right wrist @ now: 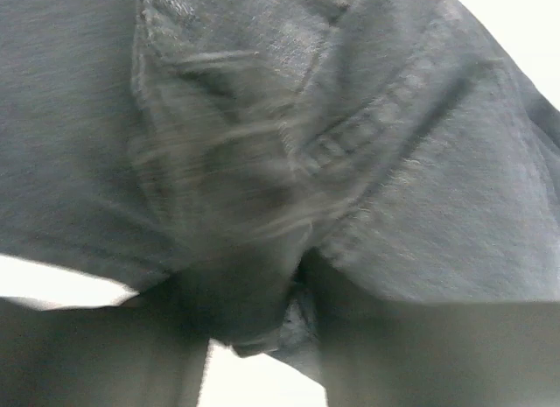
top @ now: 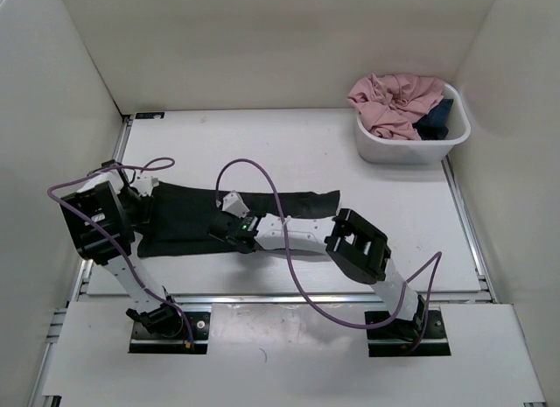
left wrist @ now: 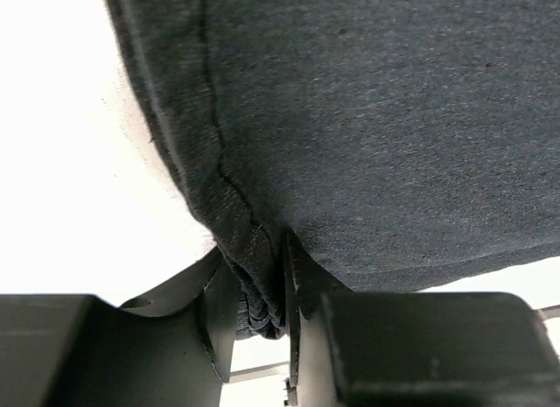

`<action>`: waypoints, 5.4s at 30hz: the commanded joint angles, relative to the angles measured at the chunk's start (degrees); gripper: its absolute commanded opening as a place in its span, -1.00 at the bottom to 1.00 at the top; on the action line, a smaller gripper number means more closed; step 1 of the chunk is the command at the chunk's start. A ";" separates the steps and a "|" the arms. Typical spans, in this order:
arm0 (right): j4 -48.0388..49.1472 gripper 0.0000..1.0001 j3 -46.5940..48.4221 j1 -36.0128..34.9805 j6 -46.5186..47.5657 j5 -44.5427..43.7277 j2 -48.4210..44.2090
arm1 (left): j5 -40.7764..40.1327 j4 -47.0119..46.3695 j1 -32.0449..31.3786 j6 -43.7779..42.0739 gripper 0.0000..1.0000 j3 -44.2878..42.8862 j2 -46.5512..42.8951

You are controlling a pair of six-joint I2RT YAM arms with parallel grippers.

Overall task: Fold and stack the trousers
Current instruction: Fold the trousers

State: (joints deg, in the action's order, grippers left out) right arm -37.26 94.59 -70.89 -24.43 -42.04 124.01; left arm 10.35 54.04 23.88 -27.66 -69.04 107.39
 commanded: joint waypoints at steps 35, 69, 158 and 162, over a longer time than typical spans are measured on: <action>12.39 -1.00 -17.87 52.43 -7.48 48.28 -16.97 | 15.15 8.47 -51.61 0.41 0.31 -23.19 -5.54; 17.74 -1.00 -44.40 51.90 -14.25 46.00 -30.06 | 7.76 -10.45 -58.68 5.34 0.28 -6.29 2.03; -45.61 -1.00 25.61 59.31 8.87 45.74 -21.29 | 4.31 -3.06 -36.45 6.57 0.58 -11.91 -1.58; -46.60 -1.00 35.75 51.23 3.87 45.21 -12.31 | 14.77 -4.29 -36.45 5.34 0.61 -14.37 3.25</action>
State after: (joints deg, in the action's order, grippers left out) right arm -75.85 126.26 -14.74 -16.23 4.36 107.00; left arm 16.47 51.68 -12.75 -22.02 -80.58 109.93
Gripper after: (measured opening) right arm 0.104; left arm 0.801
